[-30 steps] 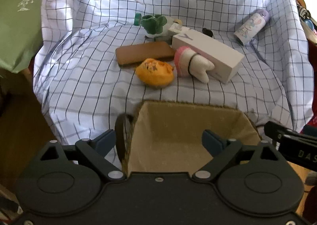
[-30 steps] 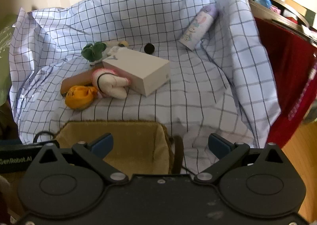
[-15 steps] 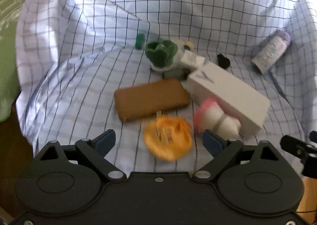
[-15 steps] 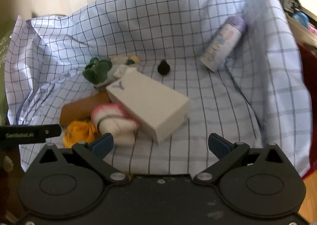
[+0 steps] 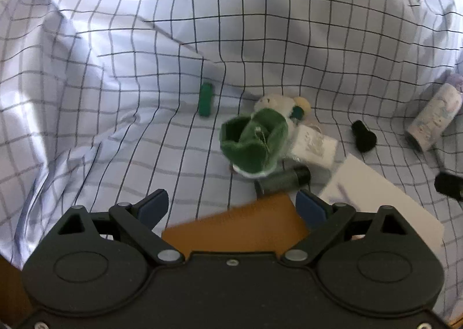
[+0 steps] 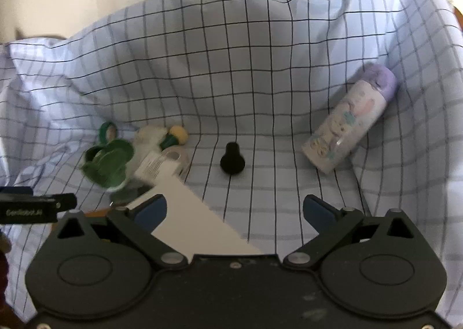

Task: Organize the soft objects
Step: 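Grasp the green plush keychain with the left gripper while the right gripper grasps the black cap, then carry the green plush with the left gripper while the right gripper carries the black cap to the basket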

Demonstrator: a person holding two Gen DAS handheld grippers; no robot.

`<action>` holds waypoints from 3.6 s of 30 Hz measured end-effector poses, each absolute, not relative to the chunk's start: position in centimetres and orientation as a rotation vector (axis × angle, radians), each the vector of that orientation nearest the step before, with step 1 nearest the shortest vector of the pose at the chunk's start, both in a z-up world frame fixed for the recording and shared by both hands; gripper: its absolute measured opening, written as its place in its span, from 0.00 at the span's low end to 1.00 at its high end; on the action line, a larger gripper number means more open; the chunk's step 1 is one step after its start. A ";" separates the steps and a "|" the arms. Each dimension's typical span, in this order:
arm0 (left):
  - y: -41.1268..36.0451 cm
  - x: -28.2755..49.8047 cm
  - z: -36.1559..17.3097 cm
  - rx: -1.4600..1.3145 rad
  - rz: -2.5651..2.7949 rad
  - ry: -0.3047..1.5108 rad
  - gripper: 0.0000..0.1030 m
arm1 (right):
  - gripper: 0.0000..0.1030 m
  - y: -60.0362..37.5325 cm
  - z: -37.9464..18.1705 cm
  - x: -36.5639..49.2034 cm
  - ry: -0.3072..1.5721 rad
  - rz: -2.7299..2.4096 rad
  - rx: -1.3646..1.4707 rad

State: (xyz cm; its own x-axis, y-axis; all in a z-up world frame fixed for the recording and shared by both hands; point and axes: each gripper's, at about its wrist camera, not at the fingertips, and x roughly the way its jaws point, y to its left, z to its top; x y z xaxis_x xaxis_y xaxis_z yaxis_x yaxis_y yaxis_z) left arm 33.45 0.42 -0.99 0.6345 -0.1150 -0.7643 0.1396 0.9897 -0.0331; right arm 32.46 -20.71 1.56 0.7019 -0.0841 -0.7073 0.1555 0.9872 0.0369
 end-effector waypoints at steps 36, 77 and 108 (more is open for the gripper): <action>-0.7 42.2 -5.2 -0.072 -0.279 0.899 0.49 | 0.35 -22.8 -8.3 48.9 1.016 -0.132 0.071; 0.3 15.8 3.7 -0.025 -0.320 0.768 0.50 | 0.36 -18.2 5.3 11.4 0.570 0.062 0.187; 0.4 8.6 -4.1 -0.028 -0.321 1.045 0.62 | 0.36 -18.1 -0.6 4.4 0.782 0.050 0.214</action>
